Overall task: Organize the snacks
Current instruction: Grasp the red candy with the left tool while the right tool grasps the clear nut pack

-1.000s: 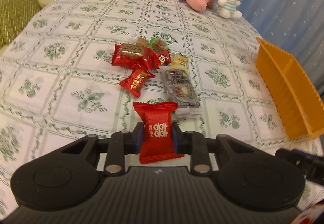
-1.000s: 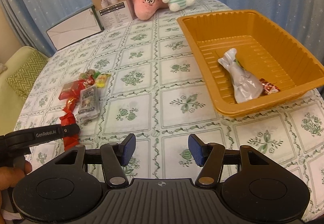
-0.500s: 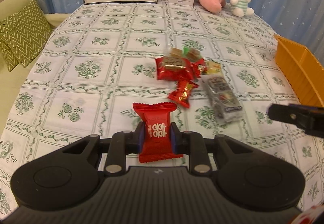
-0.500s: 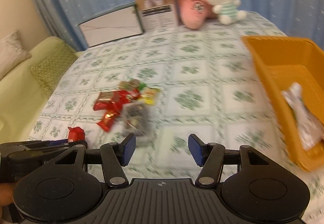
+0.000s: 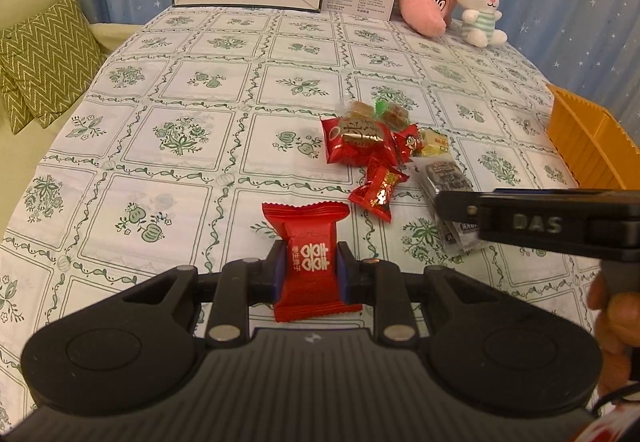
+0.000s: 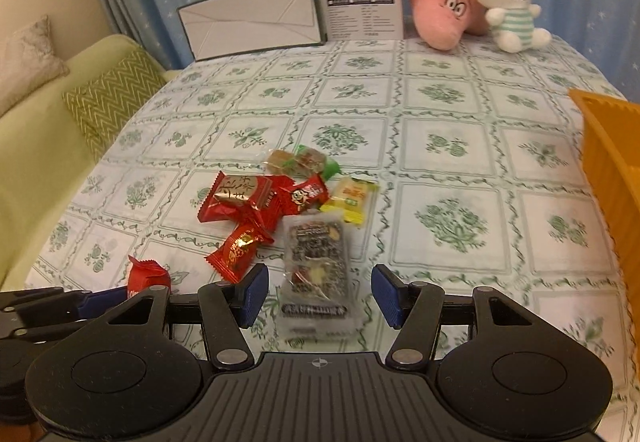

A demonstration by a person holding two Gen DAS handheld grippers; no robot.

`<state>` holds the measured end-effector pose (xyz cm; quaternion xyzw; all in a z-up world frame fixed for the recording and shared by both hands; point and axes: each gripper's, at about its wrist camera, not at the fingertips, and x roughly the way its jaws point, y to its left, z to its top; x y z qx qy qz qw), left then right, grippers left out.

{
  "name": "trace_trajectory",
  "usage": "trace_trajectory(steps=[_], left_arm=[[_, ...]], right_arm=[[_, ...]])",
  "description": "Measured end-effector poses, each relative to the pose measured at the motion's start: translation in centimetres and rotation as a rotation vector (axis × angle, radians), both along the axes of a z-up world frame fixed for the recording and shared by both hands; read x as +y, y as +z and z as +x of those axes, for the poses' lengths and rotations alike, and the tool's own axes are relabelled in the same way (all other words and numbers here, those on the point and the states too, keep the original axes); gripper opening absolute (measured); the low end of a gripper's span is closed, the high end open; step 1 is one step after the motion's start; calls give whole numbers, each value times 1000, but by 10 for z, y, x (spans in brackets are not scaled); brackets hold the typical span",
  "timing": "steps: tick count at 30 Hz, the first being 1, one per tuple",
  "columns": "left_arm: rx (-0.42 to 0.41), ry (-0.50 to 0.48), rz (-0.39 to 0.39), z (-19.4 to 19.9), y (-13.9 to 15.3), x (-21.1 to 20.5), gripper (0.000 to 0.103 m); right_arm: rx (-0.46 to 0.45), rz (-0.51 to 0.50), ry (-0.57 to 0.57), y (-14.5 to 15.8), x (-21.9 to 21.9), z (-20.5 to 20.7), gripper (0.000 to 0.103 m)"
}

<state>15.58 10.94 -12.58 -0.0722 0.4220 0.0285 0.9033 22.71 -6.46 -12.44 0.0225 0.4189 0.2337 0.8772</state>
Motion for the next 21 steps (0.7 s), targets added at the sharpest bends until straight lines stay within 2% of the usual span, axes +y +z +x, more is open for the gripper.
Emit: trace_trajectory(steps=[3,5,13,21], left_arm=[[-12,-7,16,0,-1,-2,23],[-21,-5,18,0,-2,-2,23],[-39,2,20,0,-6,-1,26],[-52,-4,24,-1,-5,-3,24]], right_arm=[[-14,-24,16,-3,9,3,57],[-19,-44,30,-6,14,5,48],[-46,-101,47,-12,19,5,39],[-38,-45,7,-6,-1,-4,38]])
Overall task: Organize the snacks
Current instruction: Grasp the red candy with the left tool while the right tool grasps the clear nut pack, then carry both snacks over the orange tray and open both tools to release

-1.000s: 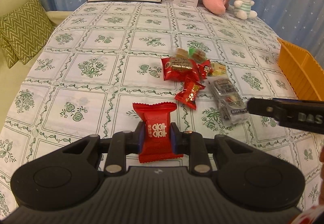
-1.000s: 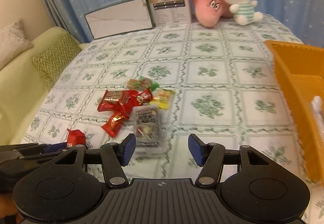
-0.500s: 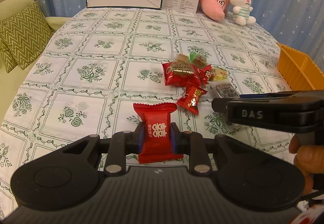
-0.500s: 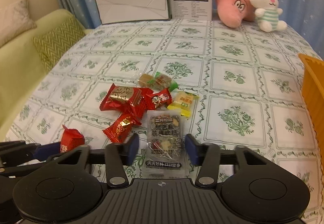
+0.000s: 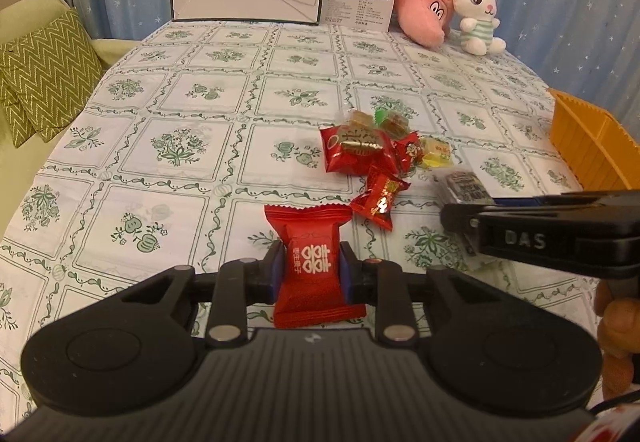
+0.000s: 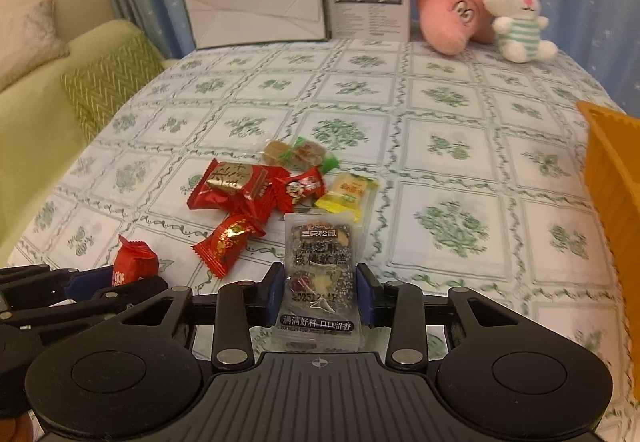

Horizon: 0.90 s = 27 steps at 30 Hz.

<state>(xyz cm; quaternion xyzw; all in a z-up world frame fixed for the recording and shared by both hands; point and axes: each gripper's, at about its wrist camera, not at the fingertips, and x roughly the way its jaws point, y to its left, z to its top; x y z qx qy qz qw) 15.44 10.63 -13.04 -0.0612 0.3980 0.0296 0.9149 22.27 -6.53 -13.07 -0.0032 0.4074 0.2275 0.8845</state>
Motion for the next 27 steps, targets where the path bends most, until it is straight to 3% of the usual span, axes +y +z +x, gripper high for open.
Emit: trace_trajectory(steps=[14,27], left_arm=[[-26,-40,-33,-20,44,-34,23],[-61,-200,-87,-36,92,-125,23]], right_arm=[[-17,73,-178,49,-83,-50,38],[-75,94,-355,95,-177,-100,38]])
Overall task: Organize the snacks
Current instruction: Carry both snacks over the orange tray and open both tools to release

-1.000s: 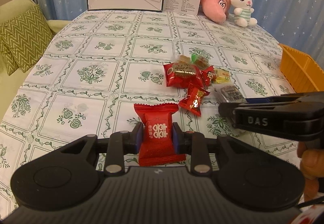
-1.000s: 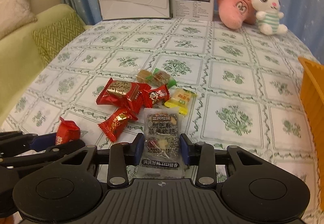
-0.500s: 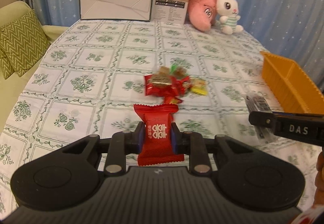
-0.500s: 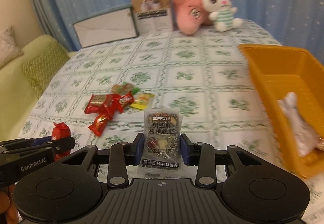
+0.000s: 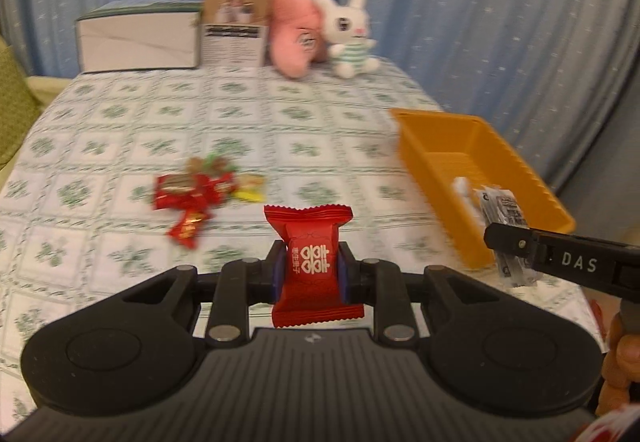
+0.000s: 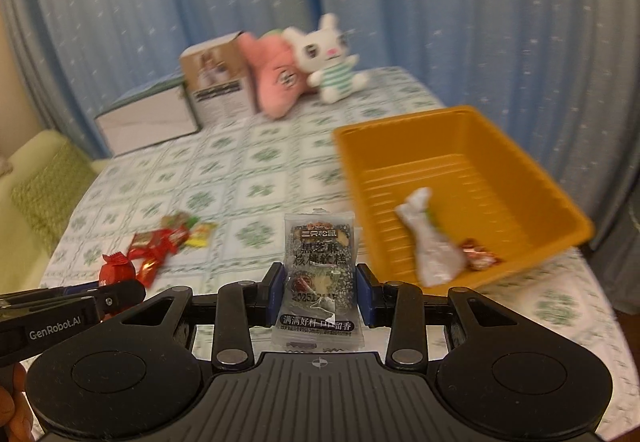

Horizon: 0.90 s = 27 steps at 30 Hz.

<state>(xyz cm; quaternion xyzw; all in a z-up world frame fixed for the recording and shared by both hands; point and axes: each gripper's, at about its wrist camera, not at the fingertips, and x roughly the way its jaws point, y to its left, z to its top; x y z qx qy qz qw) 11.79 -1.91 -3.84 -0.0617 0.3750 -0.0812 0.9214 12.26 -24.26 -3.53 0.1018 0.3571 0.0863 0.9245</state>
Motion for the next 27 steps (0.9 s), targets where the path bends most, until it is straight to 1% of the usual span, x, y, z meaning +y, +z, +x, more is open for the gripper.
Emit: trace_trajectory(steps=[7,14,20,27], left_arm=[[-13,-99,-25,3,16,-54,23],[-8,-180,-43,12,22,-97,23],[3,-215,-53,25,21,-122,23],[7,-233,-55,39,19,-139,23]], right_arm=[[-17,12,-95,15,-51,-11,38],[-31,25,-157,21,-90,-16,38],[-26,27,-195,19,-113,-11,38],[-24,28,-220,16,-131,1,38]])
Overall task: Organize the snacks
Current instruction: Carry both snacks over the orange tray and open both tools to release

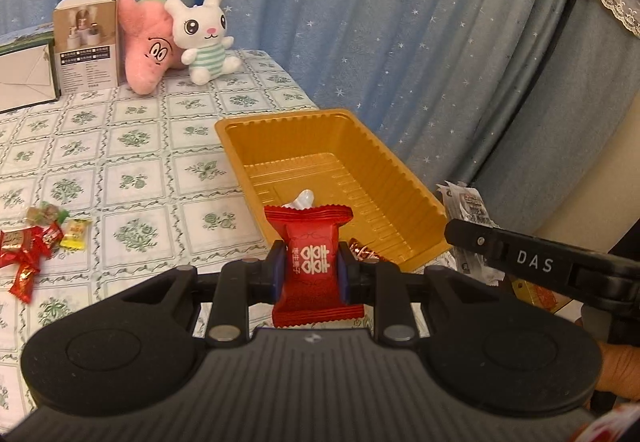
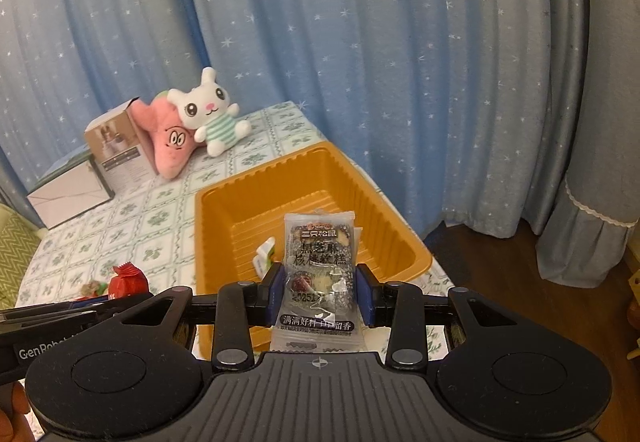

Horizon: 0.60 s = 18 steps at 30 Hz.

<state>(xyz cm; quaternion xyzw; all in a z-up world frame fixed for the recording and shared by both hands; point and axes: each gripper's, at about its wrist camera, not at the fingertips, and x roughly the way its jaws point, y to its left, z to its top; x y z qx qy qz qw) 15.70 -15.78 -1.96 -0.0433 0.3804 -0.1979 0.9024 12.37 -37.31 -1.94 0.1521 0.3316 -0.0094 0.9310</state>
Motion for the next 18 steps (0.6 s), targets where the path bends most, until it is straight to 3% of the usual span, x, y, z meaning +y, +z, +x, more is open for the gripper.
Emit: trace_trajectory(steps=[18], left_arm=[[38,-43,1,45,-22,-31,23]], right_arm=[[24,-3,-2,-14,-15,36,38]])
